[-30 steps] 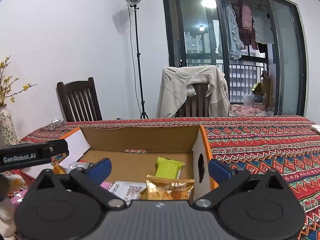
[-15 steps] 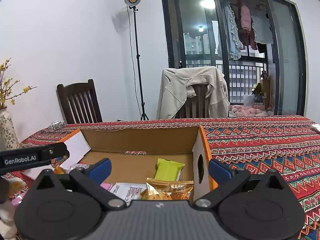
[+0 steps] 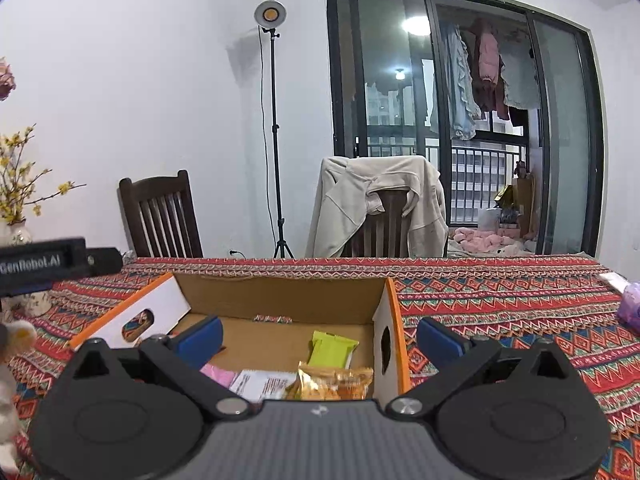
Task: Organize snacks
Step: 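Move both open grippers back from the box to the snack pile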
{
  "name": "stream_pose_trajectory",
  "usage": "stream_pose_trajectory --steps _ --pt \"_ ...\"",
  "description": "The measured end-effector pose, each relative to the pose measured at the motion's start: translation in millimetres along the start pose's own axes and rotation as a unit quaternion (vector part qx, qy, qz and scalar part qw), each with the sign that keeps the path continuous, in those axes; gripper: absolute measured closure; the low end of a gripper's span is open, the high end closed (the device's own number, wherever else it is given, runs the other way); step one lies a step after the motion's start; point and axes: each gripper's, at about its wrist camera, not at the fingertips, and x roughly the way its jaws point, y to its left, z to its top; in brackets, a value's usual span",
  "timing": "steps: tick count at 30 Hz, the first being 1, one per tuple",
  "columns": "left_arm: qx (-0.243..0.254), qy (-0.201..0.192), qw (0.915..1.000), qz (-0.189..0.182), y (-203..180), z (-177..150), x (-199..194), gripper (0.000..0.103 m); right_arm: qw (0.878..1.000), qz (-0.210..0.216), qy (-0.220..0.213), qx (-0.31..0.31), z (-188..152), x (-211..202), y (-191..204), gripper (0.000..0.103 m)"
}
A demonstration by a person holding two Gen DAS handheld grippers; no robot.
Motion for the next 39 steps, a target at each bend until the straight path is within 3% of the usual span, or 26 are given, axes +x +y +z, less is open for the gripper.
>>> stream_pose_trajectory --steps 19,27,39 --pt "0.037 0.050 0.9980 -0.011 26.8 -65.8 -78.9 0.000 0.999 0.015 0.033 -0.005 -54.5 -77.3 0.4 0.000" --pt "0.028 0.089 0.9957 0.009 54.6 -97.7 -76.5 0.000 0.998 -0.007 0.060 -0.016 -84.0 -96.6 -6.5 0.000" --pt "0.024 0.078 0.9967 0.003 59.6 -108.1 -77.7 0.000 0.994 -0.026 0.106 -0.003 -90.7 -83.0 -17.9 0.000"
